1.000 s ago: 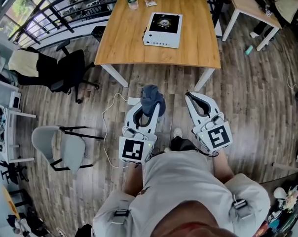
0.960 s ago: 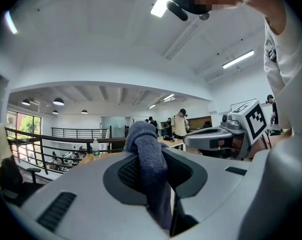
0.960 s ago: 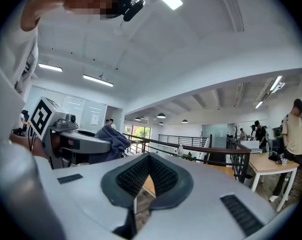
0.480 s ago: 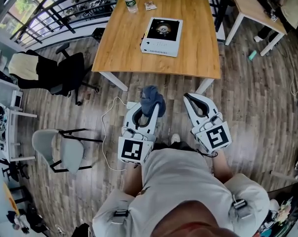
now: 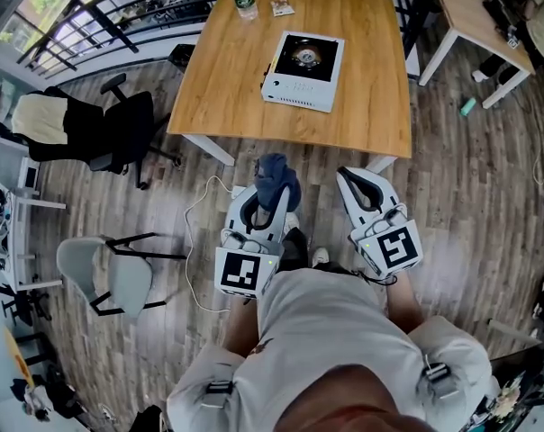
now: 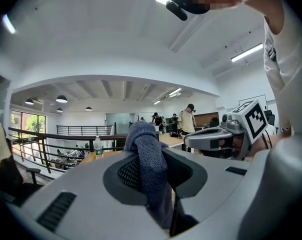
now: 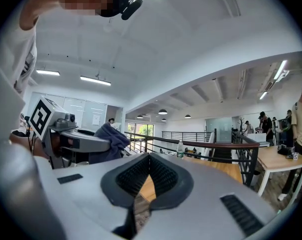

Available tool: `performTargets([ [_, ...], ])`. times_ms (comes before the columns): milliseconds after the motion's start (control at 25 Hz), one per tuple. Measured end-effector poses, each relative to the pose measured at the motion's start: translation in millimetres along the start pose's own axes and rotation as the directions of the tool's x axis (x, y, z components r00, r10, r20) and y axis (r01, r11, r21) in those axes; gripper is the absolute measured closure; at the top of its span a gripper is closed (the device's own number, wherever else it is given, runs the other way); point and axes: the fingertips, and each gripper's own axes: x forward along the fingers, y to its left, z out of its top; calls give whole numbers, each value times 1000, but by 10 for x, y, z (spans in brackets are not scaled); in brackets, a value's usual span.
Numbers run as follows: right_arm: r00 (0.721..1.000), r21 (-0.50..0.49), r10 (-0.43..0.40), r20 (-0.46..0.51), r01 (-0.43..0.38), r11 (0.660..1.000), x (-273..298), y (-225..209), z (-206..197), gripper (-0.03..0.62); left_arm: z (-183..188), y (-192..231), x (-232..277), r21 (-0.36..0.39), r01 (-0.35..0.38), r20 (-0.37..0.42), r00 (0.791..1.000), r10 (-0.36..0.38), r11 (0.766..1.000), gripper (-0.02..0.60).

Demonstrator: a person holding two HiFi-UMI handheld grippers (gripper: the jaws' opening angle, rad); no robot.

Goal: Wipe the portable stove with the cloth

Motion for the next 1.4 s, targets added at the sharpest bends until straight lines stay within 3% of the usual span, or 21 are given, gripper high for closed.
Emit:
performTargets([
  [440, 996, -30, -94, -6, 93, 995, 889, -409, 149, 574, 167, 836, 701, 32, 68, 33, 997, -69, 997, 483],
  [840, 989, -32, -147, -35, 145, 989, 1580, -556, 95, 574, 104, 1453, 1135, 35, 119, 31, 992, -120, 992, 483],
  [1400, 975, 23, -199, -97, 202, 979, 1954, -1115, -188, 574, -107, 1554, 1919, -4, 209, -24, 978, -209, 978, 483],
])
